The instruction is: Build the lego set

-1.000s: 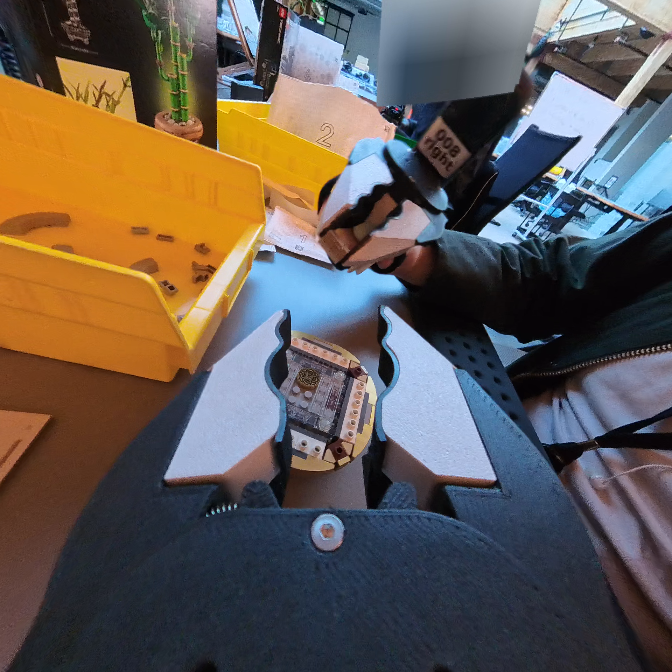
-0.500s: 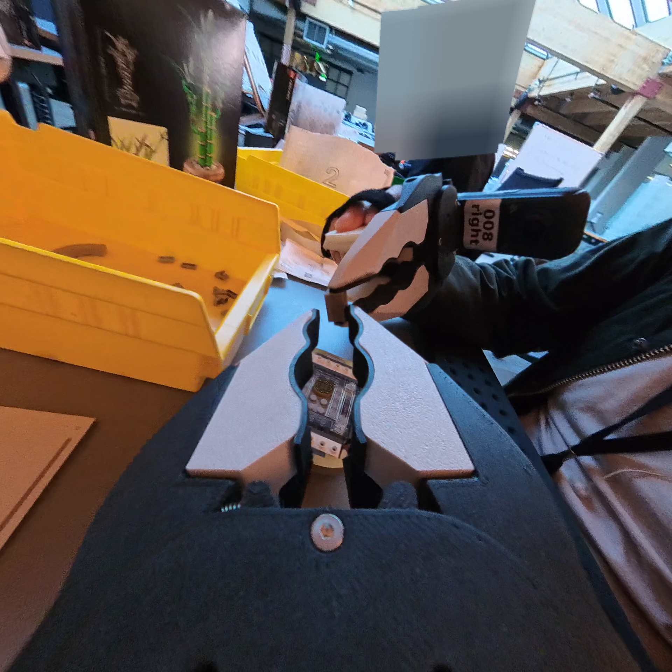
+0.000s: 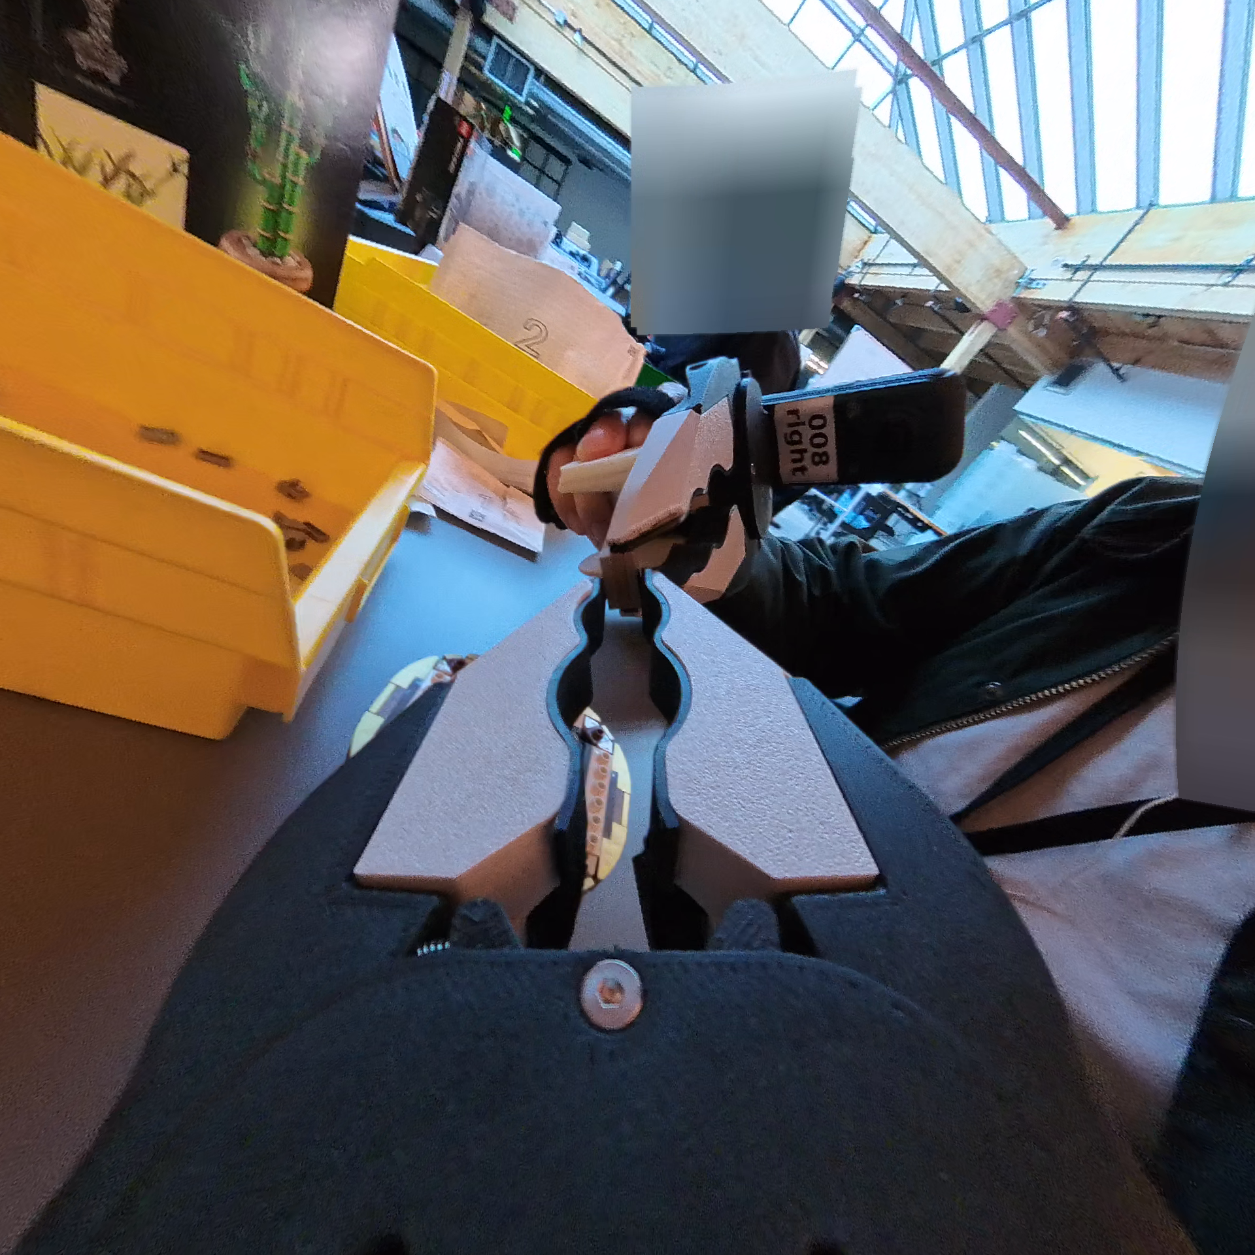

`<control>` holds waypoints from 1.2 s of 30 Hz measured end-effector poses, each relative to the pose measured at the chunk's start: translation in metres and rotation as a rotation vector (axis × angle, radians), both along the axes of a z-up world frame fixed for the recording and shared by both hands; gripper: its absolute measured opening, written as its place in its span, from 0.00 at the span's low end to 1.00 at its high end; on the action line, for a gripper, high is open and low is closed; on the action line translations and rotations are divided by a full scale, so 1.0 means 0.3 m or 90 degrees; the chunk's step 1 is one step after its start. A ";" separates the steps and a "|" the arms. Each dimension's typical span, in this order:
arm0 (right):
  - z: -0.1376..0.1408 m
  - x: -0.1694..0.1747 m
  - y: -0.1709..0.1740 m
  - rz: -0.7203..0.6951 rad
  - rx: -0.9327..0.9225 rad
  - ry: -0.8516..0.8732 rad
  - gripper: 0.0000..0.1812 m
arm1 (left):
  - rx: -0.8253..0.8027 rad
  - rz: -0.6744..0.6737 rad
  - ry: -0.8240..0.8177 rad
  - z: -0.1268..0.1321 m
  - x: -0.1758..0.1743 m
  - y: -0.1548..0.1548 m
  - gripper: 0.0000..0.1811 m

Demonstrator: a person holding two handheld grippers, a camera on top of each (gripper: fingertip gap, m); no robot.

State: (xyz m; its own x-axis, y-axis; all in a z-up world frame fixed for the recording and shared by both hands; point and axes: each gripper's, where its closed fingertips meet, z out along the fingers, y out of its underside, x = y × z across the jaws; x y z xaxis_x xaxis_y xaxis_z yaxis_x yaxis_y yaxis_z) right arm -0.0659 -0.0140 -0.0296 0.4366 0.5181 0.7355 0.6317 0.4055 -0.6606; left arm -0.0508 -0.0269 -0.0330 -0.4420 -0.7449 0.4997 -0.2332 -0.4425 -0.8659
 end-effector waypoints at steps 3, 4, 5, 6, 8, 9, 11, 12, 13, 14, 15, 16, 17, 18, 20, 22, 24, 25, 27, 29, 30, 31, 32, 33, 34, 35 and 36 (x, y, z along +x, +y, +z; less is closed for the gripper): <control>-0.014 0.002 0.003 -0.001 -0.013 -0.005 0.08 | -0.003 -0.009 0.026 -0.020 -0.003 0.004 0.05; -0.019 0.001 0.004 -0.001 -0.015 -0.008 0.08 | 0.000 -0.009 0.031 -0.024 -0.004 0.005 0.05; -0.023 0.000 0.006 -0.001 -0.016 -0.010 0.08 | 0.002 -0.010 0.035 -0.027 -0.006 0.007 0.05; -0.026 -0.002 0.005 0.001 -0.017 -0.013 0.08 | 0.002 -0.013 0.036 -0.028 -0.008 0.006 0.05; -0.021 -0.001 0.006 0.000 -0.015 -0.006 0.08 | -0.008 -0.015 0.030 -0.020 -0.014 0.012 0.05; -0.014 0.004 0.007 -0.002 -0.013 0.002 0.08 | -0.017 -0.012 0.024 -0.013 -0.018 0.020 0.05; -0.004 0.015 0.010 -0.005 -0.017 0.018 0.08 | -0.039 -0.001 0.016 0.000 -0.022 0.042 0.05; -0.002 0.019 0.010 -0.005 -0.018 0.022 0.08 | -0.049 0.004 0.012 0.005 -0.023 0.050 0.05; -0.003 0.020 0.010 -0.005 -0.017 0.021 0.08 | -0.058 0.002 0.006 0.010 -0.024 0.051 0.06; -0.006 0.019 0.009 -0.004 -0.017 0.017 0.08 | -0.067 -0.004 0.001 0.016 -0.024 0.047 0.08; -0.010 0.016 0.009 -0.003 -0.017 0.013 0.08 | -0.073 -0.010 0.000 0.018 -0.022 0.039 0.09; -0.014 0.012 0.008 0.000 -0.018 0.010 0.08 | -0.073 -0.013 0.004 0.015 -0.017 0.032 0.10; -0.017 0.007 0.006 0.003 -0.020 0.009 0.08 | -0.069 -0.015 0.010 0.008 -0.011 0.025 0.11; -0.020 0.002 0.004 0.006 -0.022 0.009 0.08 | -0.063 -0.018 0.014 0.002 -0.007 0.016 0.11; -0.025 0.000 0.004 0.006 -0.022 0.003 0.08 | -0.043 -0.014 0.023 -0.012 0.003 0.006 0.05; -0.026 0.002 0.006 0.004 -0.020 0.000 0.08 | -0.019 0.000 0.023 -0.016 0.007 0.010 0.04; -0.021 0.003 0.006 0.008 -0.020 0.010 0.08 | 0.032 0.018 0.007 -0.007 0.004 0.013 0.04; -0.011 0.005 0.004 0.014 -0.027 0.028 0.08 | 0.059 0.032 -0.007 0.003 0.001 0.017 0.04; 0.019 0.024 -0.003 0.032 -0.064 0.096 0.09 | 0.129 0.071 -0.046 0.029 -0.010 0.034 0.04; 0.055 0.053 -0.012 0.067 -0.137 0.201 0.11 | 0.233 0.109 -0.091 0.053 -0.025 0.039 0.04; 0.069 0.068 -0.015 0.089 -0.197 0.266 0.10 | 0.292 0.122 -0.112 0.062 -0.032 0.033 0.04; 0.079 0.082 -0.013 0.110 -0.272 0.336 0.11 | 0.355 0.131 -0.132 0.066 -0.036 0.021 0.04; 0.088 0.091 -0.015 0.140 -0.358 0.409 0.11 | 0.418 0.138 -0.147 0.064 -0.039 0.007 0.04; 0.096 0.093 -0.021 0.183 -0.450 0.478 0.12 | 0.477 0.140 -0.163 0.060 -0.040 -0.011 0.04; 0.102 0.093 -0.025 0.223 -0.535 0.539 0.14 | 0.522 0.148 -0.177 0.057 -0.037 -0.025 0.04; 0.101 0.093 -0.025 0.252 -0.605 0.588 0.16 | 0.557 0.153 -0.190 0.055 -0.034 -0.038 0.04; 0.091 0.088 -0.026 0.270 -0.659 0.615 0.17 | 0.583 0.156 -0.202 0.054 -0.032 -0.050 0.04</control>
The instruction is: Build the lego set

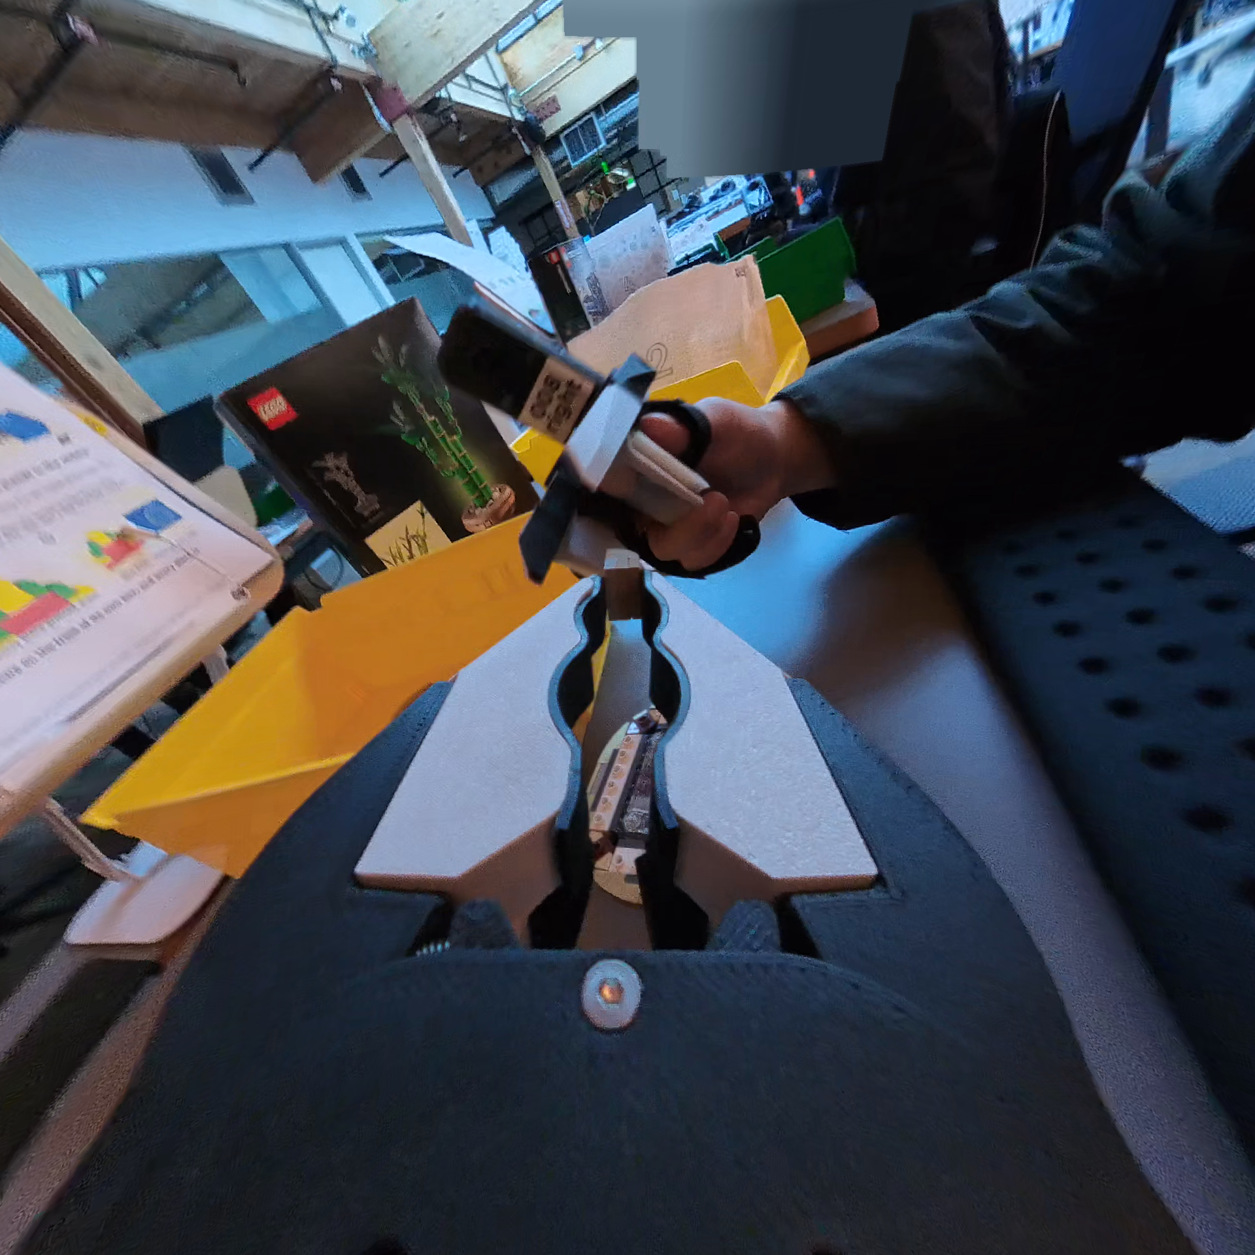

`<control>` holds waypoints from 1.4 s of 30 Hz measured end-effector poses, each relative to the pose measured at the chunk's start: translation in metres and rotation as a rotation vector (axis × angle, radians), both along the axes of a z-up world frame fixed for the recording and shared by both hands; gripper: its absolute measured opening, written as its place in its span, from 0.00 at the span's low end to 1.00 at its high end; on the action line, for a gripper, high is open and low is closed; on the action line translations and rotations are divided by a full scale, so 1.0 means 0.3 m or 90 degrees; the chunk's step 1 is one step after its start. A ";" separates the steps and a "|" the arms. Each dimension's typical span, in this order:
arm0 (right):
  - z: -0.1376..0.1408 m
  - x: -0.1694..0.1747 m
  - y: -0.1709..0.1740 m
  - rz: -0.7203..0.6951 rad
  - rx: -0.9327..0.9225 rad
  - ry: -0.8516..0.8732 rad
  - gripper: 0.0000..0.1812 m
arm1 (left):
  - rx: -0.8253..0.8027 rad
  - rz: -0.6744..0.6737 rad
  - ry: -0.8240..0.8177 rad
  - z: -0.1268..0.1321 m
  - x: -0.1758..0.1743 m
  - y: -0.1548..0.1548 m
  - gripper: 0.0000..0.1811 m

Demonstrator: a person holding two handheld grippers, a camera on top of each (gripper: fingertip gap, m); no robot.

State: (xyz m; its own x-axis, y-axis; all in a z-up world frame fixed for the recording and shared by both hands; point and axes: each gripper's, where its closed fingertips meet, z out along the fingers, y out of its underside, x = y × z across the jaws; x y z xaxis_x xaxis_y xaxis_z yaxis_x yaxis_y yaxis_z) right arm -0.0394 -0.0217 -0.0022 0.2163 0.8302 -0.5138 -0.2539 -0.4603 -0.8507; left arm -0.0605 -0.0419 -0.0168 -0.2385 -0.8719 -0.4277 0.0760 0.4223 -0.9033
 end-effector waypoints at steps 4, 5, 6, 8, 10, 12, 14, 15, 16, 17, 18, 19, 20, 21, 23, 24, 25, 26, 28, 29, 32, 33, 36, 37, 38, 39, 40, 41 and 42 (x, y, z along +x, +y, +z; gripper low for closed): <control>-0.047 -0.037 -0.011 0.061 -0.098 0.019 0.16 | 0.078 -0.001 0.007 -0.029 0.007 -0.030 0.04; -0.042 -0.046 -0.025 0.088 -0.122 0.037 0.16 | 0.089 -0.001 0.001 -0.030 0.008 -0.034 0.04; -0.039 -0.053 -0.035 0.110 -0.143 0.049 0.16 | 0.099 -0.002 -0.005 -0.030 0.008 -0.038 0.04; -0.063 -0.066 -0.042 0.125 -0.166 0.034 0.15 | 0.113 -0.001 -0.009 -0.033 0.009 -0.040 0.04; -0.096 -0.082 -0.056 0.143 -0.180 0.006 0.16 | 0.125 -0.002 -0.004 -0.041 0.009 -0.044 0.04; -0.099 -0.095 -0.075 0.174 -0.194 0.013 0.14 | 0.134 -0.005 0.000 -0.048 0.010 -0.049 0.04; -0.098 -0.104 -0.096 0.206 -0.200 0.019 0.08 | 0.135 -0.015 0.003 -0.055 0.009 -0.059 0.04; -0.098 -0.104 -0.098 0.210 -0.201 0.018 0.07 | 0.130 -0.013 0.002 -0.053 0.010 -0.056 0.04; -0.094 -0.103 -0.092 0.201 -0.190 0.016 0.07 | 0.117 -0.003 -0.004 -0.047 0.012 -0.049 0.04; -0.084 -0.099 -0.084 0.188 -0.175 0.021 0.07 | 0.088 0.010 -0.016 -0.035 0.016 -0.036 0.05; -0.069 -0.093 -0.073 0.173 -0.159 0.031 0.07 | 0.046 0.024 -0.022 -0.022 0.020 -0.020 0.06; -0.054 -0.085 -0.061 0.152 -0.136 0.043 0.07 | -0.004 0.032 -0.020 -0.012 0.022 -0.001 0.09; -0.037 -0.076 -0.052 0.130 -0.098 0.052 0.07 | -0.062 0.035 -0.015 0.000 0.025 0.016 0.14; -0.020 -0.068 -0.041 0.100 -0.048 0.054 0.07 | -0.123 0.023 -0.005 0.009 0.025 0.025 0.18; -0.001 -0.052 -0.021 0.032 0.039 0.036 0.07 | -0.237 -0.015 0.012 0.024 0.022 0.031 0.19; 0.003 -0.050 -0.019 0.013 0.071 0.022 0.07 | -0.283 -0.028 0.016 0.031 0.022 0.037 0.18; 0.004 -0.050 -0.020 0.002 0.095 0.008 0.07 | -0.322 -0.037 0.014 0.038 0.021 0.043 0.16; 0.004 -0.052 -0.020 -0.007 0.113 -0.004 0.07 | -0.349 -0.048 0.008 0.049 0.019 0.046 0.15; 0.013 -0.052 -0.018 -0.026 0.146 -0.008 0.07 | -0.363 -0.059 -0.002 0.060 0.013 0.046 0.13; 0.016 -0.051 -0.017 -0.033 0.157 -0.010 0.08 | -0.351 -0.052 -0.002 0.058 0.014 0.046 0.13; 0.009 -0.051 -0.010 -0.050 0.178 -0.028 0.08 | -0.317 -0.039 -0.005 0.056 0.017 0.037 0.14; 0.007 -0.055 -0.012 -0.049 0.184 -0.032 0.08 | -0.316 -0.032 -0.007 0.056 0.019 0.038 0.14; 0.003 -0.069 -0.018 -0.044 0.200 -0.038 0.08 | -0.315 -0.038 0.001 0.049 0.022 0.030 0.09; 0.003 -0.073 -0.019 -0.044 0.204 -0.038 0.08 | -0.312 -0.046 0.005 0.046 0.021 0.023 0.08; 0.005 -0.075 -0.021 -0.043 0.207 -0.033 0.08 | -0.308 -0.046 0.001 0.047 0.019 0.022 0.08; 0.005 -0.077 -0.021 -0.042 0.206 -0.027 0.08 | -0.299 -0.043 0.000 0.048 0.018 0.023 0.08; 0.006 -0.078 -0.021 -0.040 0.204 -0.021 0.08 | -0.288 -0.041 0.000 0.049 0.016 0.023 0.08; 0.006 -0.080 -0.022 -0.035 0.202 -0.018 0.08 | -0.275 -0.037 0.004 0.046 0.015 0.022 0.08; -0.001 -0.080 -0.021 -0.030 0.198 -0.028 0.08 | -0.261 -0.028 0.014 0.038 0.016 0.025 0.08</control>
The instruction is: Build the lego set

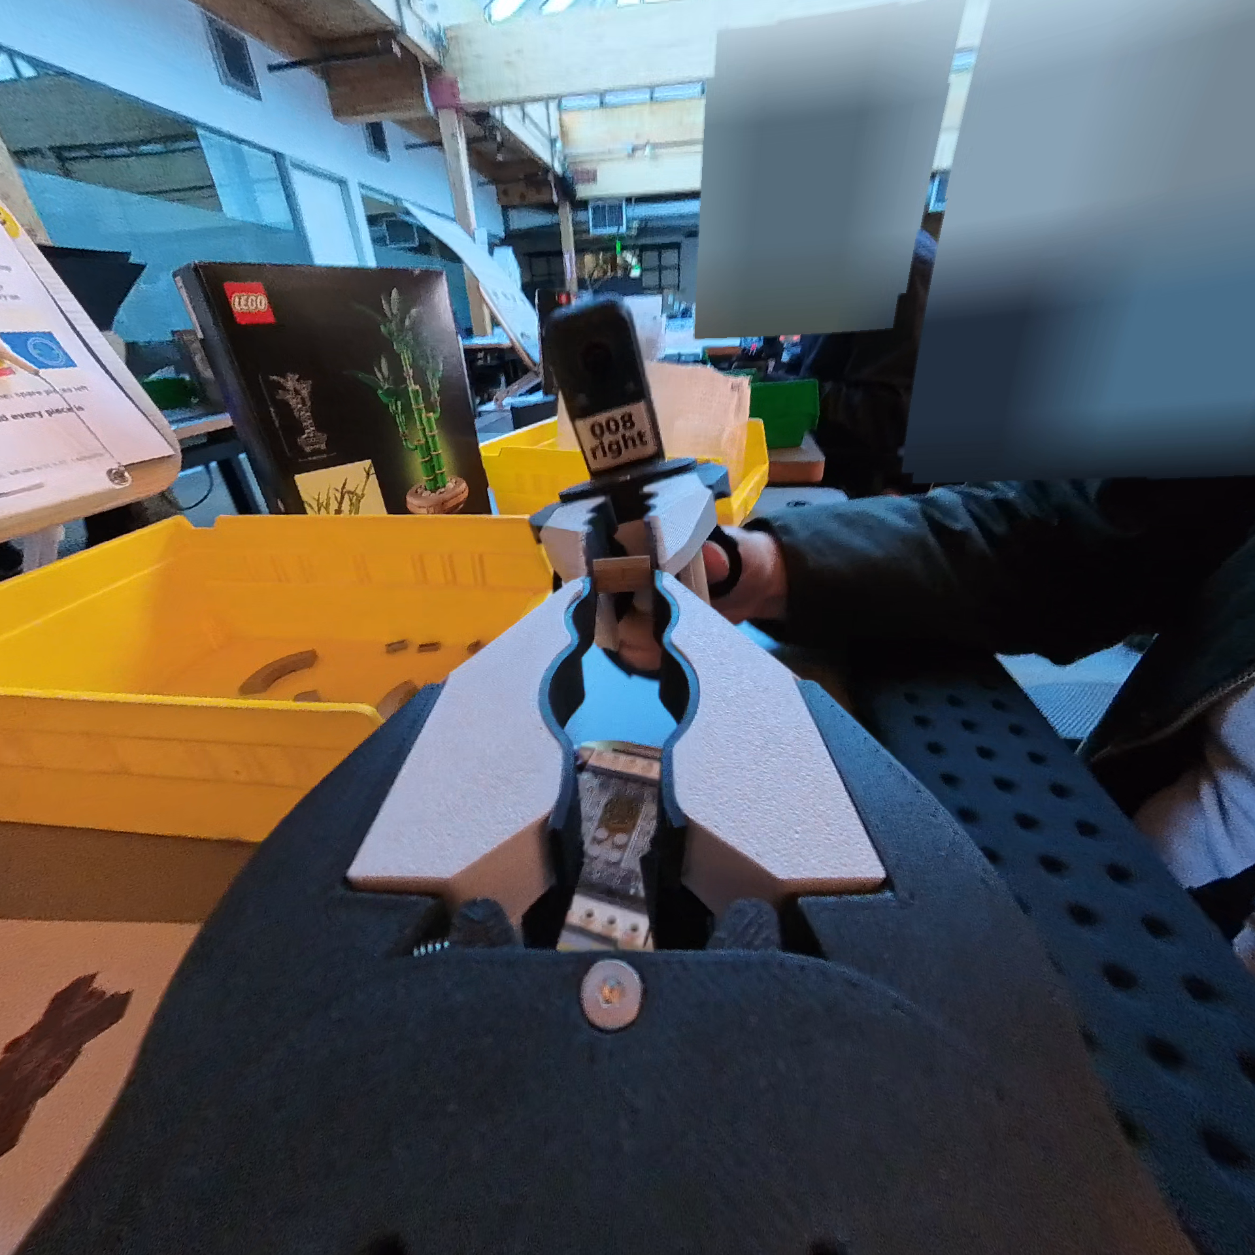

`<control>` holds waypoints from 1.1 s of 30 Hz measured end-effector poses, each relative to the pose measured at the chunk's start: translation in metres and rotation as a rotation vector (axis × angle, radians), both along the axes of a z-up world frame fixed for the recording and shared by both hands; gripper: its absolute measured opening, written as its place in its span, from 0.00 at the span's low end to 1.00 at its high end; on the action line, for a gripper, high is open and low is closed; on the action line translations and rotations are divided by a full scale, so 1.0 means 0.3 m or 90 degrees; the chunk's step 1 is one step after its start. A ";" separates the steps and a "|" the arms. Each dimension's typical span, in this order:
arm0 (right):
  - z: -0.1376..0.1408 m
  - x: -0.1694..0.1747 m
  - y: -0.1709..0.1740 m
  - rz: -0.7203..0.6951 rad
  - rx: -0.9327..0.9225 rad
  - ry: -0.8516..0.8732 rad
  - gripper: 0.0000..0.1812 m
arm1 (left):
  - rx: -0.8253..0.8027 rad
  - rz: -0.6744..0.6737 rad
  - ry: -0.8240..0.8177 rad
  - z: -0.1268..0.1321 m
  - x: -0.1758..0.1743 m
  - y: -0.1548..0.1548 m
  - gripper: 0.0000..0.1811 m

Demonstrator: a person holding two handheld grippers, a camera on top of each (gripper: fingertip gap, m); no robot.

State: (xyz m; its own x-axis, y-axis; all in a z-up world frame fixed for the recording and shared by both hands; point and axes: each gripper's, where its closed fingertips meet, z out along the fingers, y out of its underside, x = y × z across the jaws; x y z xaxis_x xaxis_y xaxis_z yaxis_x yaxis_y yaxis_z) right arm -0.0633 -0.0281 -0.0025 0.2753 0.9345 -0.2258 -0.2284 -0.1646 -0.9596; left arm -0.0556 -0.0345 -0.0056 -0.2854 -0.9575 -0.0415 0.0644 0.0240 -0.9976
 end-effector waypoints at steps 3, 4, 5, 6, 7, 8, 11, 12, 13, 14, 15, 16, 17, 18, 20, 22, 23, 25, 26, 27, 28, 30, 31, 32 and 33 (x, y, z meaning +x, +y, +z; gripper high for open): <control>-0.049 0.017 0.021 -0.036 0.008 -0.093 0.14 | 0.075 0.011 0.077 -0.064 0.005 0.004 0.08; -0.063 0.024 0.022 -0.049 0.028 -0.128 0.14 | 0.103 0.013 0.102 -0.089 0.007 0.003 0.08; -0.075 0.025 0.019 -0.054 0.045 -0.159 0.14 | 0.124 0.011 0.128 -0.114 0.010 -0.003 0.08; -0.094 0.025 0.013 -0.052 0.054 -0.195 0.14 | 0.135 0.006 0.149 -0.134 0.013 -0.009 0.08; -0.119 0.022 0.007 -0.047 0.058 -0.234 0.14 | 0.137 0.003 0.166 -0.148 0.017 -0.014 0.08; -0.137 0.020 -0.001 -0.040 0.062 -0.263 0.14 | 0.139 -0.003 0.183 -0.163 0.019 -0.018 0.08; -0.177 0.012 -0.019 -0.023 0.068 -0.324 0.07 | 0.151 -0.013 0.219 -0.196 0.018 -0.023 0.08; -0.188 0.011 -0.021 -0.022 0.068 -0.341 0.07 | 0.155 -0.015 0.230 -0.206 0.017 -0.024 0.08; -0.197 0.011 -0.021 -0.024 0.067 -0.354 0.07 | 0.159 -0.016 0.239 -0.215 0.017 -0.024 0.08; -0.207 0.011 -0.022 -0.023 0.064 -0.367 0.07 | 0.161 -0.018 0.247 -0.223 0.018 -0.025 0.08; -0.215 0.012 -0.022 -0.023 0.062 -0.379 0.07 | 0.160 -0.015 0.250 -0.228 0.020 -0.023 0.08; -0.216 0.015 -0.018 -0.030 0.064 -0.384 0.07 | 0.157 -0.012 0.244 -0.225 0.022 -0.020 0.08; -0.209 0.015 -0.017 -0.033 0.066 -0.379 0.07 | 0.151 -0.011 0.232 -0.215 0.022 -0.019 0.08; -0.196 0.016 -0.015 -0.036 0.065 -0.366 0.07 | 0.142 -0.008 0.217 -0.201 0.022 -0.016 0.08; -0.167 0.016 -0.016 -0.035 0.062 -0.327 0.07 | 0.120 -0.013 0.191 -0.172 0.018 -0.019 0.08; -0.146 0.016 -0.018 -0.033 0.064 -0.299 0.07 | 0.108 -0.014 0.174 -0.154 0.016 -0.019 0.08; -0.139 0.016 -0.019 -0.031 0.064 -0.290 0.07 | 0.108 -0.017 0.167 -0.150 0.015 -0.021 0.08; -0.128 0.013 -0.025 -0.022 0.062 -0.271 0.07 | 0.114 -0.018 0.160 -0.148 0.016 -0.026 0.08; -0.126 0.012 -0.025 -0.020 0.061 -0.265 0.07 | 0.118 -0.016 0.157 -0.147 0.018 -0.028 0.08; -0.129 0.010 -0.026 -0.018 0.060 -0.265 0.07 | 0.121 -0.017 0.156 -0.147 0.018 -0.031 0.08; -0.133 0.008 -0.028 -0.014 0.060 -0.267 0.07 | 0.127 -0.016 0.157 -0.150 0.019 -0.032 0.08; -0.137 0.008 -0.029 -0.012 0.061 -0.267 0.08 | 0.129 -0.019 0.158 -0.153 0.018 -0.034 0.08; -0.137 0.007 -0.032 -0.007 0.060 -0.265 0.07 | 0.126 -0.025 0.160 -0.155 0.016 -0.037 0.08; -0.140 0.005 -0.034 -0.002 0.058 -0.266 0.07 | 0.123 -0.032 0.169 -0.159 0.015 -0.040 0.08; -0.146 0.004 -0.036 0.000 0.058 -0.271 0.08 | 0.120 -0.037 0.180 -0.165 0.014 -0.042 0.08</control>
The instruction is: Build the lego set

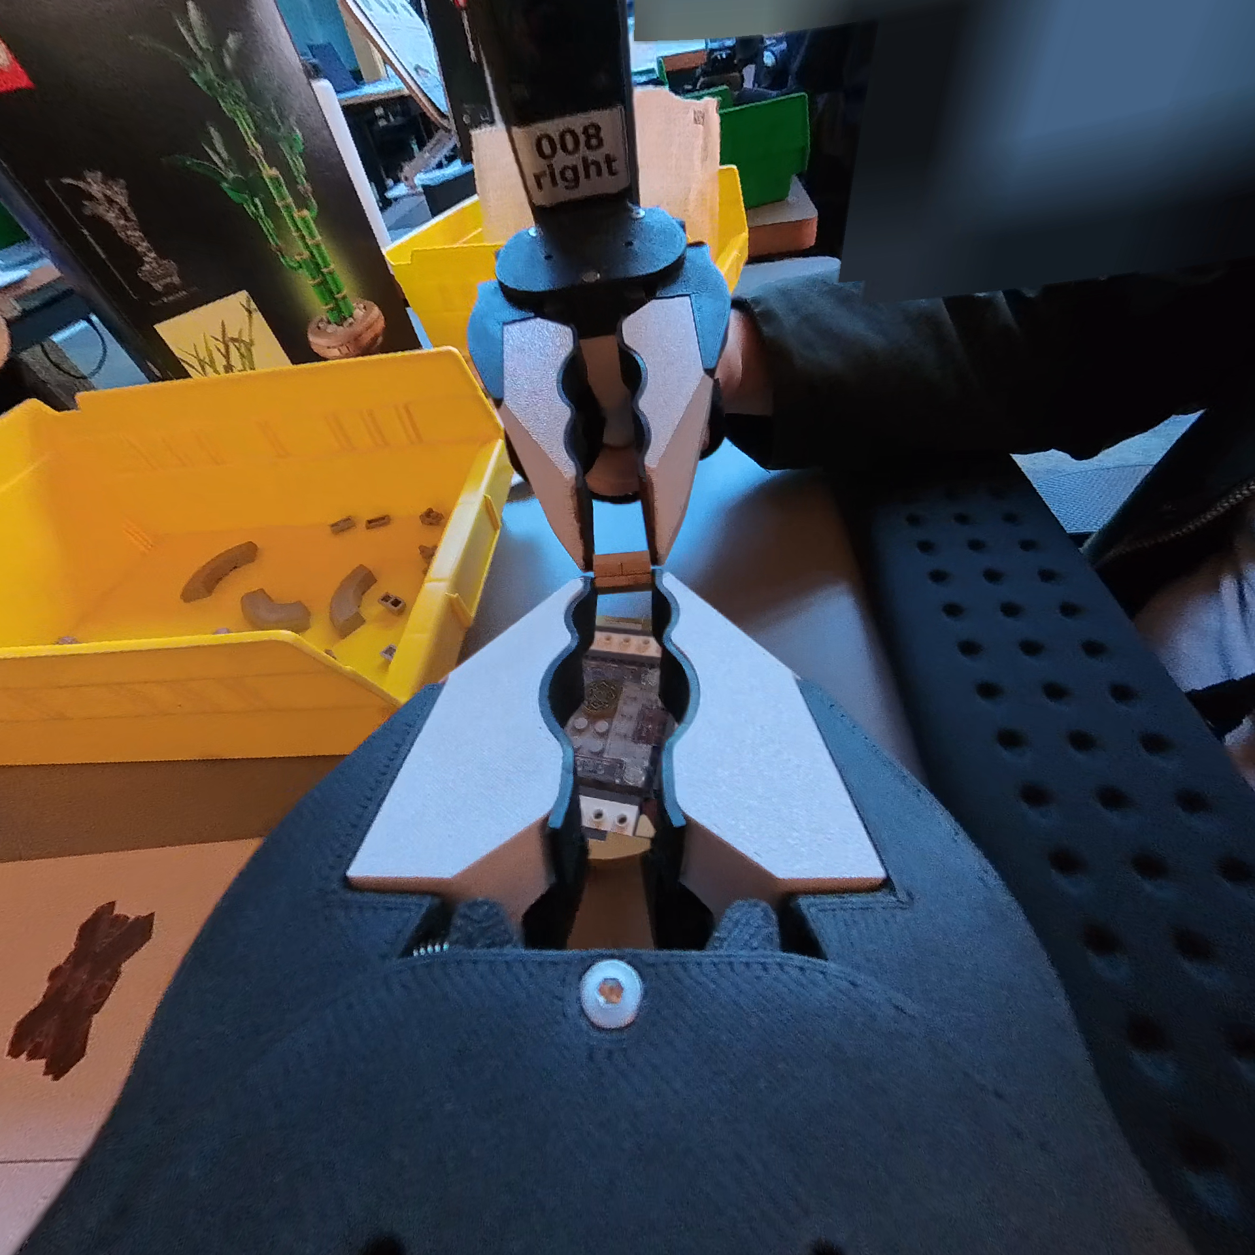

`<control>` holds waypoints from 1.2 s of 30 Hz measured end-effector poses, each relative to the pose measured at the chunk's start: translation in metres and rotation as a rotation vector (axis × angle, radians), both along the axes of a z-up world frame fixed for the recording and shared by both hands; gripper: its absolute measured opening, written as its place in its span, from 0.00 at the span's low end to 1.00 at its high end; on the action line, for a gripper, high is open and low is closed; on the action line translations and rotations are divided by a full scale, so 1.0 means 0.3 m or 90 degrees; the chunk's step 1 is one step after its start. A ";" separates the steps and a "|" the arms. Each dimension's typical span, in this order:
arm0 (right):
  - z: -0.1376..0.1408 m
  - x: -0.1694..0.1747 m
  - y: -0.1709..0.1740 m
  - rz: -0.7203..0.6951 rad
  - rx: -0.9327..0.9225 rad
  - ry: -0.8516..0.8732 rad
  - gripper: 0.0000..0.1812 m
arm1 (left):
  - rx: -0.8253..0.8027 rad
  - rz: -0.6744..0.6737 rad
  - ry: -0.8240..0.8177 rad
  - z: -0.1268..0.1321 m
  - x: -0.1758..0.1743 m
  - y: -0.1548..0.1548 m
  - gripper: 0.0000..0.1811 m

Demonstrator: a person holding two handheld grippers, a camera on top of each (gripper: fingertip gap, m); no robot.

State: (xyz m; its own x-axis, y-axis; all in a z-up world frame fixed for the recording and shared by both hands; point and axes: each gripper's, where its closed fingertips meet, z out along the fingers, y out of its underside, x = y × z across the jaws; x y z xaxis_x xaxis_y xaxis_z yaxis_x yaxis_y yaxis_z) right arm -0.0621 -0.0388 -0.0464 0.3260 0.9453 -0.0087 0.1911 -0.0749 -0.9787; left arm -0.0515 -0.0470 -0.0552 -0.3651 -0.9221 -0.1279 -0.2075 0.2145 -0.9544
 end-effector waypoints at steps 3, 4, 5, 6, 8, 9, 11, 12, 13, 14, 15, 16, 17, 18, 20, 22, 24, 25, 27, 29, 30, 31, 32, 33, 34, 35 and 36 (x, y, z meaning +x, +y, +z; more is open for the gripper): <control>-0.016 -0.005 -0.001 -0.001 0.000 -0.021 0.08 | 0.007 -0.001 0.025 -0.017 0.000 -0.001 0.08; -0.022 -0.005 0.000 -0.004 0.000 -0.031 0.08 | 0.011 -0.001 0.031 -0.023 -0.001 -0.001 0.08; -0.027 -0.006 -0.001 -0.004 0.000 -0.038 0.08 | 0.011 -0.003 0.037 -0.026 -0.001 -0.002 0.08; -0.029 -0.005 -0.001 -0.005 0.000 -0.043 0.08 | 0.007 -0.003 0.041 -0.027 0.000 -0.003 0.08; -0.029 -0.004 -0.002 -0.008 0.001 -0.056 0.08 | -0.008 -0.010 0.043 -0.022 -0.001 -0.007 0.08; -0.023 -0.005 -0.007 -0.005 0.000 -0.058 0.08 | -0.020 -0.017 0.041 -0.014 -0.002 -0.013 0.08; -0.002 -0.008 -0.019 0.006 -0.013 -0.037 0.08 | -0.044 -0.033 0.030 0.008 -0.006 -0.026 0.08; 0.009 -0.009 -0.026 0.015 -0.029 -0.021 0.08 | -0.053 -0.040 0.026 0.018 -0.008 -0.034 0.08; 0.017 -0.011 -0.032 0.025 -0.043 -0.007 0.08 | -0.058 -0.046 0.024 0.024 -0.011 -0.040 0.08; 0.022 -0.012 -0.039 0.034 -0.053 0.002 0.08 | -0.059 -0.053 0.023 0.027 -0.014 -0.046 0.08; 0.024 -0.015 -0.047 0.044 -0.059 0.007 0.08 | -0.060 -0.065 0.022 0.029 -0.019 -0.055 0.08; 0.029 -0.018 -0.056 0.057 -0.068 0.015 0.08 | -0.064 -0.073 0.020 0.033 -0.022 -0.062 0.08; 0.034 -0.019 -0.060 0.065 -0.077 0.026 0.08 | -0.069 -0.077 0.016 0.039 -0.023 -0.064 0.08; 0.040 -0.019 -0.062 0.070 -0.086 0.037 0.08 | -0.072 -0.081 0.012 0.043 -0.025 -0.067 0.08; 0.043 -0.018 -0.069 0.086 -0.112 0.058 0.08 | -0.073 -0.084 0.010 0.042 -0.025 -0.070 0.08; 0.039 -0.013 -0.063 0.087 -0.124 0.071 0.08 | -0.067 -0.079 0.001 0.039 -0.022 -0.065 0.08; 0.054 -0.002 -0.057 0.087 -0.127 0.095 0.08 | -0.074 -0.072 -0.007 0.044 -0.019 -0.056 0.08; 0.072 0.007 -0.056 0.088 -0.123 0.114 0.08 | -0.075 -0.068 -0.014 0.049 -0.019 -0.052 0.08; 0.109 0.031 -0.049 0.080 -0.110 0.150 0.07 | -0.062 -0.048 -0.038 0.063 -0.016 -0.034 0.08; 0.131 0.056 -0.040 0.066 -0.095 0.167 0.07 | -0.045 -0.025 -0.084 0.096 -0.018 -0.017 0.08; 0.138 0.066 -0.036 0.060 -0.090 0.173 0.07 | -0.056 -0.012 -0.106 0.119 -0.020 -0.008 0.08; 0.143 0.076 -0.032 0.054 -0.087 0.178 0.07 | -0.096 0.001 -0.127 0.152 -0.021 0.004 0.08; 0.147 0.085 -0.028 0.048 -0.084 0.181 0.07 | -0.167 0.006 -0.143 0.188 -0.022 0.015 0.08; 0.150 0.095 -0.021 0.039 -0.079 0.182 0.07 | -0.246 0.016 -0.144 0.216 -0.019 0.038 0.08; 0.152 0.106 -0.013 0.028 -0.071 0.181 0.08 | -0.311 0.047 -0.131 0.224 -0.004 0.082 0.08; 0.154 0.119 -0.004 0.013 -0.061 0.179 0.08 | -0.345 0.082 -0.103 0.211 0.019 0.128 0.08; 0.161 0.134 0.006 -0.004 -0.047 0.179 0.08 | -0.350 0.117 -0.059 0.183 0.048 0.172 0.08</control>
State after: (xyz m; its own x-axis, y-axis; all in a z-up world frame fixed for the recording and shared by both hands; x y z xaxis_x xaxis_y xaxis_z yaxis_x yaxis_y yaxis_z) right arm -0.0217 -0.0370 0.0019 0.3063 0.9371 -0.1676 -0.0879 -0.1475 -0.9852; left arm -0.0372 0.0046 -0.0003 -0.2036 -0.9092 0.3631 -0.1052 -0.3484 -0.9314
